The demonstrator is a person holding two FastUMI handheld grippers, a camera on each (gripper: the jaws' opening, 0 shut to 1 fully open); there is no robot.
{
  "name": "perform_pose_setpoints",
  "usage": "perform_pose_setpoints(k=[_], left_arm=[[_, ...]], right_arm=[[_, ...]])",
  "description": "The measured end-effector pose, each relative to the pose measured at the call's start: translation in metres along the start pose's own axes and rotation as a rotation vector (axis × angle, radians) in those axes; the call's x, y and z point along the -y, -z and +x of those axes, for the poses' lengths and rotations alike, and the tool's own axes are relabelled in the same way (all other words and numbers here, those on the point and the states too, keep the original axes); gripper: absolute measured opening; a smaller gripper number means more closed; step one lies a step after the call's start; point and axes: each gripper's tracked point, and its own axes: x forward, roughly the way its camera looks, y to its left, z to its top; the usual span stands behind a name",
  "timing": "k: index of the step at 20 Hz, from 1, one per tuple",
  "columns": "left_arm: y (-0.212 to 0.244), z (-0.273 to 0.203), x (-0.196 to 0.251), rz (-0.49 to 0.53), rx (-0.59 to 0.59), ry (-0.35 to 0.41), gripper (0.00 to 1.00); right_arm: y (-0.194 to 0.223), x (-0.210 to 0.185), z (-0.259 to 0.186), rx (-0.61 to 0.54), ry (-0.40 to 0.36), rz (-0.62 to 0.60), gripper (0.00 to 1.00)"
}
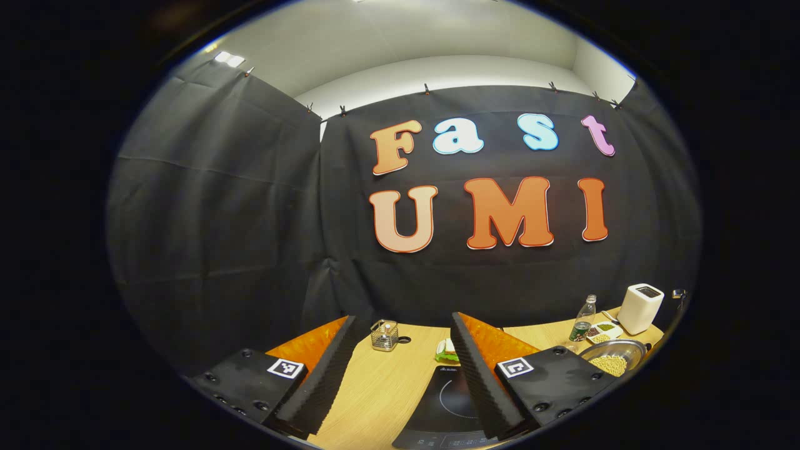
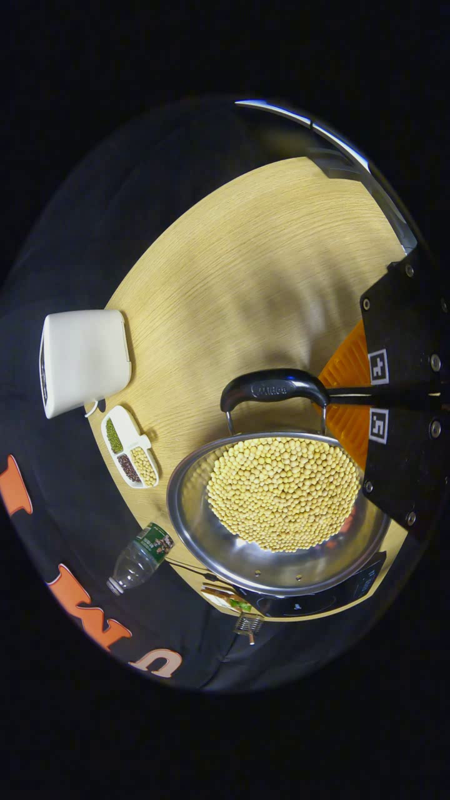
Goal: First push the handle of the pot to place it horizontally, then grasp the pot with both hands and set it on the induction cooktop.
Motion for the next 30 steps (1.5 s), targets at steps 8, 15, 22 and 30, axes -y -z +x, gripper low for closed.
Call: perform_pose_setpoints(k=[8,15,22,30], left_arm=[[0.025,0.015,0.037,-0.014,-0.073,0.094,0.97],[0.063,0.022,0.069,-0.045,-0.19,0.178,0.97],[0.089,0.021,0.106,-0.052,-0.263,0.248,0.97],[0.126,0.021,0.171,-0.064,-0.372,0.363,0.99]], right_arm=[[-0.028,0.021,0.008,0.001,0.01,0.04,0.0],[-0.044,0.036,0.005,0.021,0.008,0.049,0.0],[-0.047,0.032,0.001,0.046,0.004,-0.001,0.0],[-0.065,0.022,-0.025,0.117,-0.074,0.018,0.06]])
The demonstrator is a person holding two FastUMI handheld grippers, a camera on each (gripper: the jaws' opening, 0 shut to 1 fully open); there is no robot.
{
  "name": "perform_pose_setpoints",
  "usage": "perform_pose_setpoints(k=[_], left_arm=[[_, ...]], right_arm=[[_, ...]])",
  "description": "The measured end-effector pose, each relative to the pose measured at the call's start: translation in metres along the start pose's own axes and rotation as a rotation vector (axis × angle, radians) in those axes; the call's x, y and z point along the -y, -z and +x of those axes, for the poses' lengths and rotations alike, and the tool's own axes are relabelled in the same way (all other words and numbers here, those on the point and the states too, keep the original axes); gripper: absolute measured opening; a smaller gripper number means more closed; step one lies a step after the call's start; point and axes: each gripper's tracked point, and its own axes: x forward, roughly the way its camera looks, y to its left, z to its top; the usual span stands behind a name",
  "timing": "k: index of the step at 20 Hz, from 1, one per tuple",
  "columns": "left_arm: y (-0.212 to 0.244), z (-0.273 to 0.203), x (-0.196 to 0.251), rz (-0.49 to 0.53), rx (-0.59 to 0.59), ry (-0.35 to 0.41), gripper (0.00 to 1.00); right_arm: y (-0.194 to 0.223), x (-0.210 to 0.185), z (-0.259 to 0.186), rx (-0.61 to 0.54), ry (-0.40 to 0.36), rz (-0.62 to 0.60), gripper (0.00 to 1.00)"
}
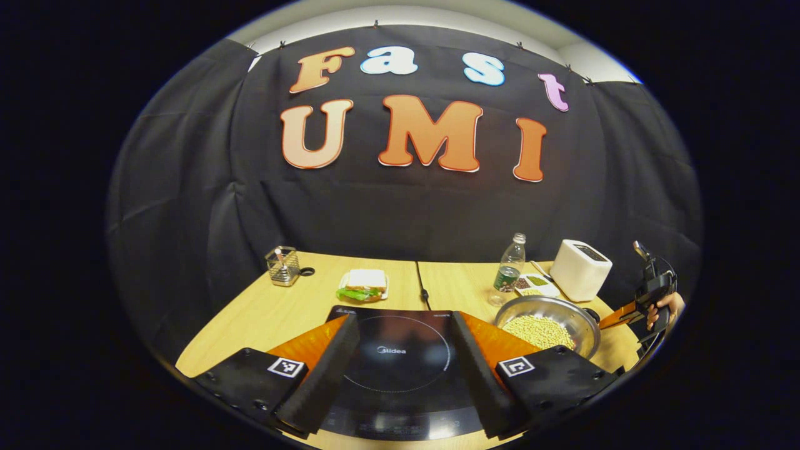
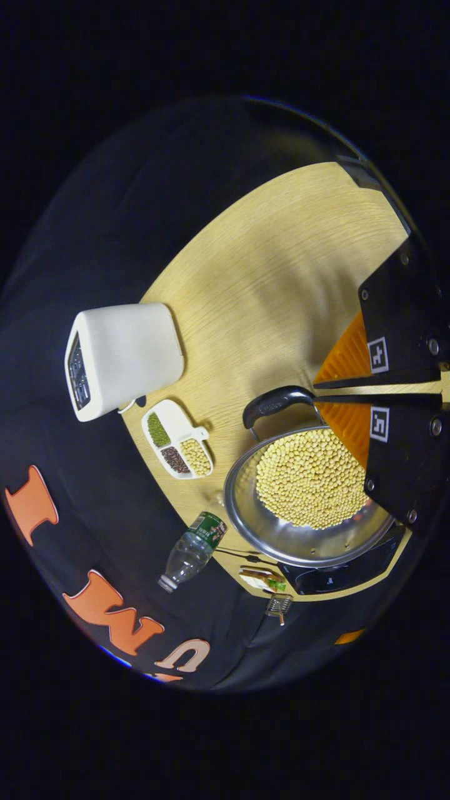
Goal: First push the handle of the pot to place it horizontally, then grasp the pot with both hands and set it on the induction cooktop.
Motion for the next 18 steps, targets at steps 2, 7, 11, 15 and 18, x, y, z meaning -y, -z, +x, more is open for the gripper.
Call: perform_pose_setpoints(k=[2,7,11,15,18], left_arm=[[0.007,0.011,0.015,-0.009,-0.032,0.031,0.98],[0.032,0.036,0.064,-0.016,-0.158,0.115,0.96],[0.059,0.054,0.108,-0.007,-0.276,0.206,0.94],[0.087,0.073,0.134,-0.008,-0.39,0.238,0.93],[0.102,0.09,0.14,-0.02,-0.44,0.231,0.92]], right_arm=[[-0.007,-0.003,-0.002,0.028,-0.008,-0.018,0.14],[-0.01,-0.021,-0.009,0.048,-0.049,-0.114,0.51],[-0.015,-0.028,-0.004,0.071,-0.041,-0.173,0.69],[-0.022,-0.022,-0.007,0.088,-0.031,-0.215,0.82],[-0.026,-0.018,-0.005,0.094,-0.018,-0.227,0.86]])
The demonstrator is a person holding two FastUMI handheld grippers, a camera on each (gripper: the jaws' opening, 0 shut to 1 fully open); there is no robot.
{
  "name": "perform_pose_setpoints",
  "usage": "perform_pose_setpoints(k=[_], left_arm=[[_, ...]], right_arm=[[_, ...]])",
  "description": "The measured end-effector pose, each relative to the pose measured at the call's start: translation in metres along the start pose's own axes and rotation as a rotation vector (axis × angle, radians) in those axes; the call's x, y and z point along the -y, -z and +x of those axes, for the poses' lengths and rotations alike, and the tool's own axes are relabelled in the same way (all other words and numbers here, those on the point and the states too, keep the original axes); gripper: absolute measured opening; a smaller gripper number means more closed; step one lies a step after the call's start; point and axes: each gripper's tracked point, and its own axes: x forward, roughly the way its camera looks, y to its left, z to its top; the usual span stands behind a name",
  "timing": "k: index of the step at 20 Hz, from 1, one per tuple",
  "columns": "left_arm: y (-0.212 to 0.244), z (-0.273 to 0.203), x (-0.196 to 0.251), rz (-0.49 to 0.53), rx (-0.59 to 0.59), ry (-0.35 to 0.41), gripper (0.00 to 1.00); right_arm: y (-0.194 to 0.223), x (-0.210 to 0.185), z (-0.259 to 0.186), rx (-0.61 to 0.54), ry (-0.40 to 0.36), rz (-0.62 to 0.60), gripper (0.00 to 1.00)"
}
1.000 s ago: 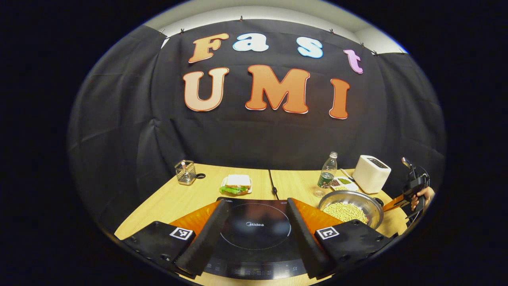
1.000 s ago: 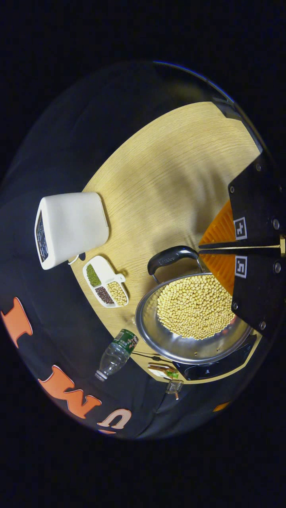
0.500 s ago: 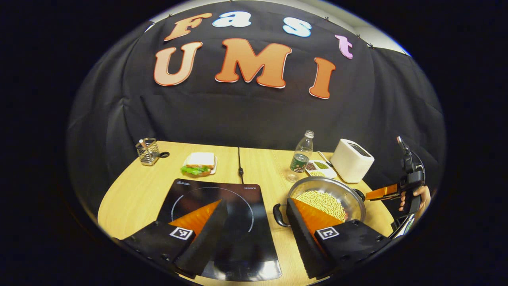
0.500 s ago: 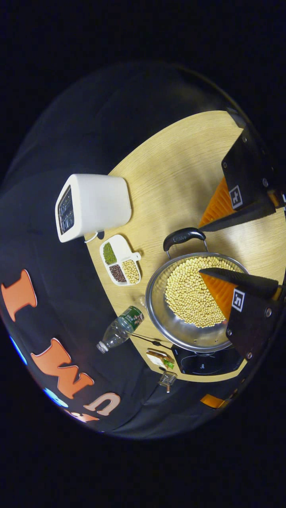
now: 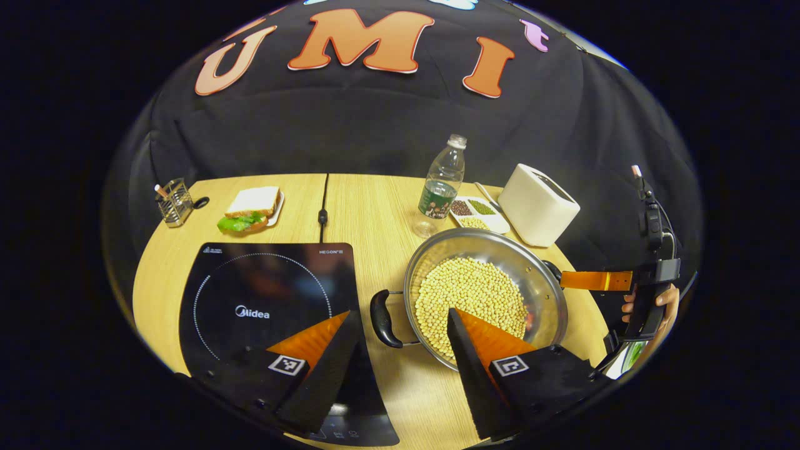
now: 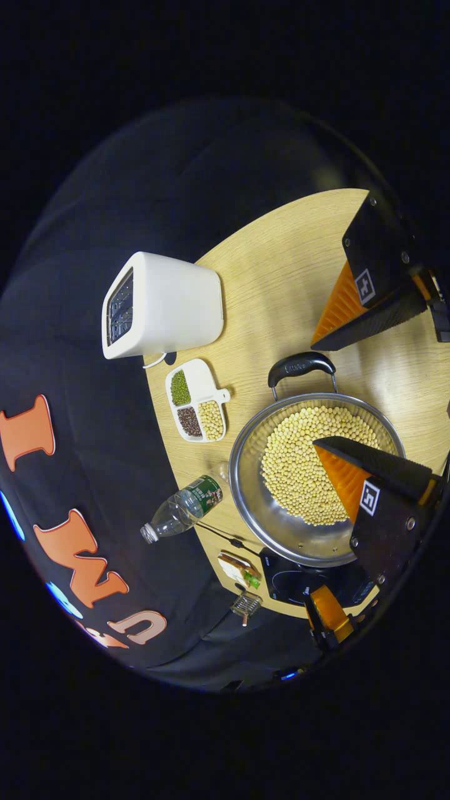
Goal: First push the handle of the pot to place it horizontally, then grasp the pot with both hands and set it on the induction cooktop.
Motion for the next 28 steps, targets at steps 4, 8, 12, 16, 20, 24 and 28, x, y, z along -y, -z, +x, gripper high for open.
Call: perform_pose_setpoints(k=[4,8,12,16,20,24,28], left_arm=[[0.006,0.028,-0.002,0.011,-0.029,-0.012,0.93],[0.019,0.053,-0.002,0.03,-0.06,-0.027,0.93],[0.025,0.063,0.002,0.027,-0.064,-0.054,0.94],[0.021,0.073,0.012,0.042,-0.041,-0.053,0.93],[0.015,0.087,0.015,0.023,-0.007,-0.068,0.94],[0.014,0.105,0.012,0.045,0.007,-0.105,0.93],[0.011,0.121,0.007,0.081,0.026,-0.153,0.92]], right_arm=[[0.009,-0.001,0.008,-0.008,0.023,-0.031,0.87],[0.006,0.001,0.011,0.003,0.051,-0.074,0.88],[0.006,0.008,0.018,0.024,0.113,-0.131,0.89],[0.009,0.016,0.021,0.023,0.178,-0.136,0.88],[0.014,0.025,0.032,0.003,0.226,-0.147,0.87],[0.025,0.028,0.037,-0.03,0.265,-0.132,0.76],[0.024,0.027,0.041,-0.013,0.287,-0.149,0.73]])
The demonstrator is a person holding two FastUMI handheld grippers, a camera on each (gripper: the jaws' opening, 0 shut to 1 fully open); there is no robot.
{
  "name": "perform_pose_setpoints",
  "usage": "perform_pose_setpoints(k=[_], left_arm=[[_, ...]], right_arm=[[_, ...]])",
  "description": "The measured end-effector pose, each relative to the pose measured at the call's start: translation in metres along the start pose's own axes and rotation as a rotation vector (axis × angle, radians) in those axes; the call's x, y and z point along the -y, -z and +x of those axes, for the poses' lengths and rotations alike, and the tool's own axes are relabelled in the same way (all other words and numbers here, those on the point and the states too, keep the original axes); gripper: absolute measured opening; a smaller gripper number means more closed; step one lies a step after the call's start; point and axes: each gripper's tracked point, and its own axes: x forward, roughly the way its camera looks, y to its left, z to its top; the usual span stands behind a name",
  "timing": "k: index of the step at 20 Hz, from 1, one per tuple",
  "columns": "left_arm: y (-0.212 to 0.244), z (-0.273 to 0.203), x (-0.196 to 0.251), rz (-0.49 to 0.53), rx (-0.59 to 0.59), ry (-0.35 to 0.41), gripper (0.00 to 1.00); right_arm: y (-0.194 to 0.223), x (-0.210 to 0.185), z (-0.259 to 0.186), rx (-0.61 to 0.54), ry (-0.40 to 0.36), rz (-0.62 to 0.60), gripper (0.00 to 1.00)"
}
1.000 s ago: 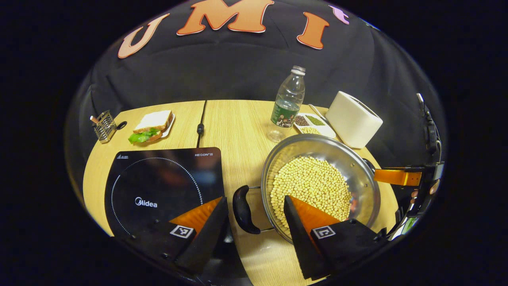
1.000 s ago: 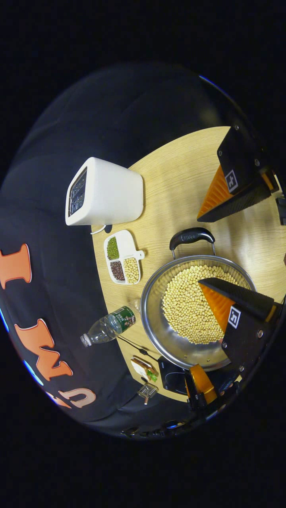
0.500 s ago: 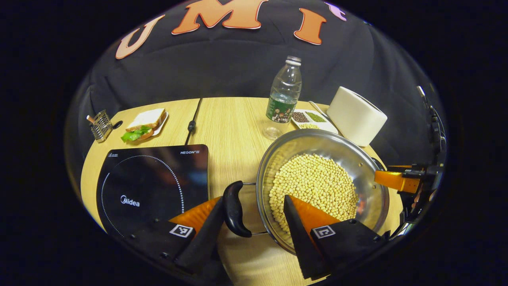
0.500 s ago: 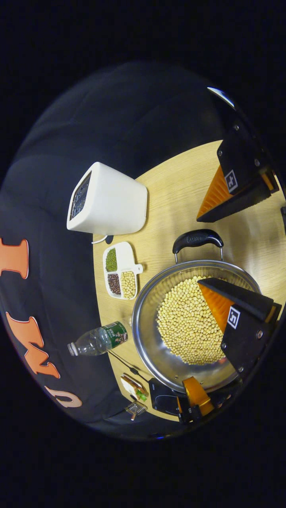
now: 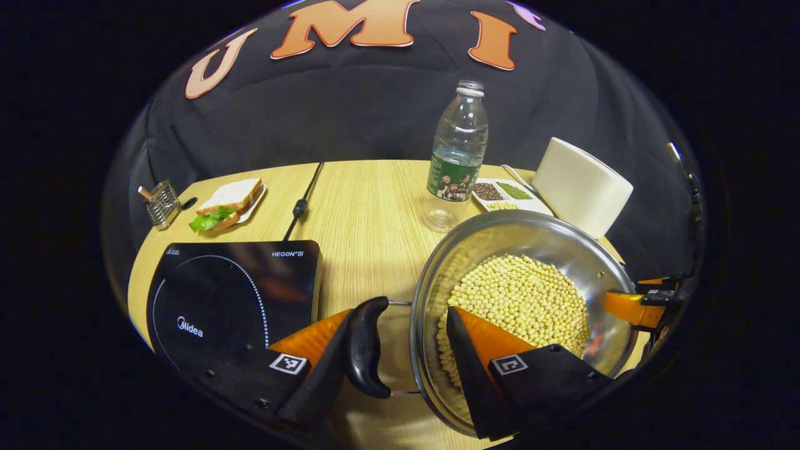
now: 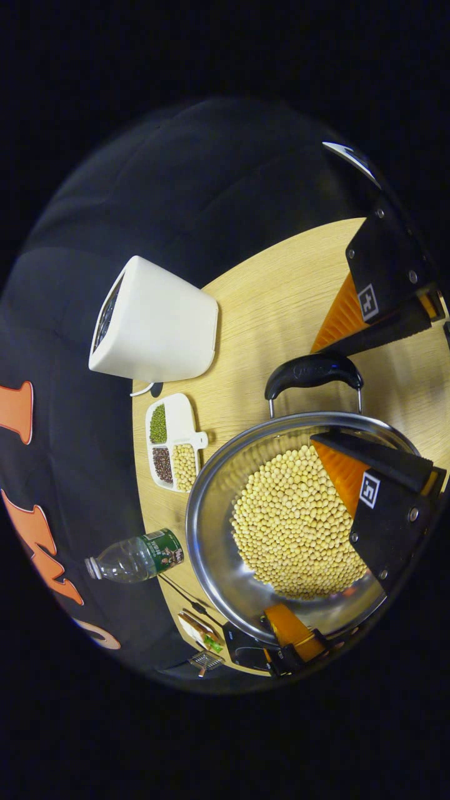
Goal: First push the handle of the pot to place it horizontally, then grasp the pot with both hands and set it on the induction cooktop.
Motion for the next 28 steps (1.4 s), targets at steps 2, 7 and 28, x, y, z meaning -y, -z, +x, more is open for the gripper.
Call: perform_pose_setpoints(k=[2,7,28], left_arm=[[0.001,0.007,-0.001,0.029,0.001,-0.023,0.92],[-0.001,0.019,-0.003,0.068,0.018,-0.057,0.92],[-0.018,-0.002,-0.014,0.016,0.091,-0.057,0.84]], right_arm=[[-0.001,0.0,0.001,0.007,0.016,-0.005,0.73],[-0.003,-0.001,0.0,0.026,0.025,0.032,0.73],[-0.022,-0.001,-0.019,0.207,0.047,-0.008,0.6]])
